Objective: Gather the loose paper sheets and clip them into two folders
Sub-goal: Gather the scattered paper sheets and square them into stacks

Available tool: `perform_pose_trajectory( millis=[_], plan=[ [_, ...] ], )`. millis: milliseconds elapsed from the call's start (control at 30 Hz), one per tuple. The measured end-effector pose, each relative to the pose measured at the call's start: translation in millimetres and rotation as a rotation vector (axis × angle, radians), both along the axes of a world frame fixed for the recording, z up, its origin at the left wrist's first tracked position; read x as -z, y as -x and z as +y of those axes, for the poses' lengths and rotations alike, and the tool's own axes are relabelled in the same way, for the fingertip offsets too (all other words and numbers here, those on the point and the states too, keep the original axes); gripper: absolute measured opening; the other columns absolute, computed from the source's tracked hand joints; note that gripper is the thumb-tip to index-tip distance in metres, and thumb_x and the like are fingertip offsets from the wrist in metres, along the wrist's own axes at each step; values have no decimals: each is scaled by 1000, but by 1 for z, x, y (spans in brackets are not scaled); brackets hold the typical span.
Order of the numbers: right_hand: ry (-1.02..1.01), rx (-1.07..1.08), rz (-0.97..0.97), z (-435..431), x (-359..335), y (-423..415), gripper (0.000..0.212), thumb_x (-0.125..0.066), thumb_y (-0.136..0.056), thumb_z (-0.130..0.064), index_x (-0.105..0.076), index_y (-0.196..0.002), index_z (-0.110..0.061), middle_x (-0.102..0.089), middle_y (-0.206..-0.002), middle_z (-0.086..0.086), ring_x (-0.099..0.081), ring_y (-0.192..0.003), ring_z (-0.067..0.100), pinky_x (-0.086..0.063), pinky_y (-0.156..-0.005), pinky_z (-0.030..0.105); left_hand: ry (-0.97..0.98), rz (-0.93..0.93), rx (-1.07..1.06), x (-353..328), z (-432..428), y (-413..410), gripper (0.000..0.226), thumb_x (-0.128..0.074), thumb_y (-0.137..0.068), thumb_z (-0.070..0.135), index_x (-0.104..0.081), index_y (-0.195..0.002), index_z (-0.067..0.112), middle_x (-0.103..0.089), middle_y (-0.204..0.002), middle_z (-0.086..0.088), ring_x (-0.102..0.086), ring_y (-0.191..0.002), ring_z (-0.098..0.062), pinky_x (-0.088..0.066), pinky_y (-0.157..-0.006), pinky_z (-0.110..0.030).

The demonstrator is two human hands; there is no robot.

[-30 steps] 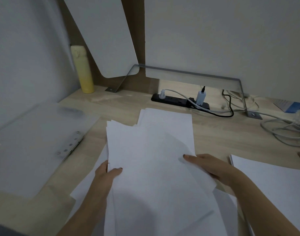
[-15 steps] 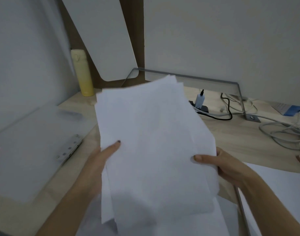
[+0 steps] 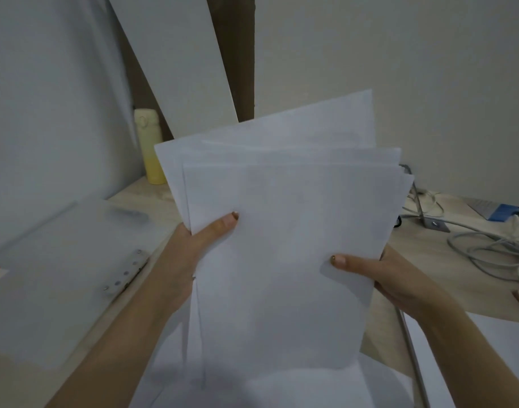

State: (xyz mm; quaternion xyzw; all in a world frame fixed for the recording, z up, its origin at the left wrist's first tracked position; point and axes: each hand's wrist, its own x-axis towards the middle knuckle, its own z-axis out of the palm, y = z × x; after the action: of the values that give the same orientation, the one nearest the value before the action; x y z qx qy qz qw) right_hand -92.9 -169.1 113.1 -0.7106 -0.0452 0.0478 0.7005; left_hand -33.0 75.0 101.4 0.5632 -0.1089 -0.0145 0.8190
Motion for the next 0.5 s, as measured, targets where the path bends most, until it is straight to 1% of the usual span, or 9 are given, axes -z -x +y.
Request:
perform_pose_trajectory(
  millis=[67,133,233,333,433,500],
  plan=[
    [-12,23,-38,-2,-2,2,61,-89,-21,-52,-78,-77,-31,-77,-84,-6,-72,-77,8,-54,-62,17,8,-45,57,-9,2,3,64,-88,-30,51,-77,-88,27,-76,-93,7,-72,-87,-10,-56,-66,-19],
    [-16,48,-85,-5,-6,3,60,-89,-22,-54,-78,-76,-28,-76,-83,-6,-72,-76,7,-54,-63,16,3,-89,104,-21,5,5,55,-88,-27,51,-78,-78,32,-76,-85,9,-72,-79,-7,-55,-61,-18],
    [-52,73,-141,-3,-9,5,60,-88,-24,-54,-78,-77,-30,-76,-84,-7,-71,-79,6,-54,-64,15,-43,-137,151,-34,7,8,57,-87,-23,54,-77,-75,34,-76,-82,10,-72,-75,-6,-55,-59,-17],
    [-96,89,-146,0,-2,5,61,-90,-25,-51,-77,-81,-30,-76,-87,-6,-71,-82,8,-55,-66,17,-107,-151,174,-30,7,12,54,-86,-24,59,-77,-72,35,-75,-79,12,-71,-74,-3,-54,-60,-15],
    [-86,98,-83,4,11,6,61,-89,-26,-53,-77,-83,-32,-76,-89,-5,-72,-83,10,-55,-66,18,-133,-145,113,-15,6,18,53,-83,-26,65,-76,-72,39,-75,-78,14,-71,-75,-1,-53,-62,-13],
    [-74,118,-107,7,10,4,60,-88,-31,-54,-77,-85,-31,-76,-91,-6,-71,-85,9,-54,-67,18,-101,-125,54,-13,3,18,49,-84,-28,62,-77,-70,37,-75,-78,14,-71,-74,-2,-53,-61,-13]
  ],
)
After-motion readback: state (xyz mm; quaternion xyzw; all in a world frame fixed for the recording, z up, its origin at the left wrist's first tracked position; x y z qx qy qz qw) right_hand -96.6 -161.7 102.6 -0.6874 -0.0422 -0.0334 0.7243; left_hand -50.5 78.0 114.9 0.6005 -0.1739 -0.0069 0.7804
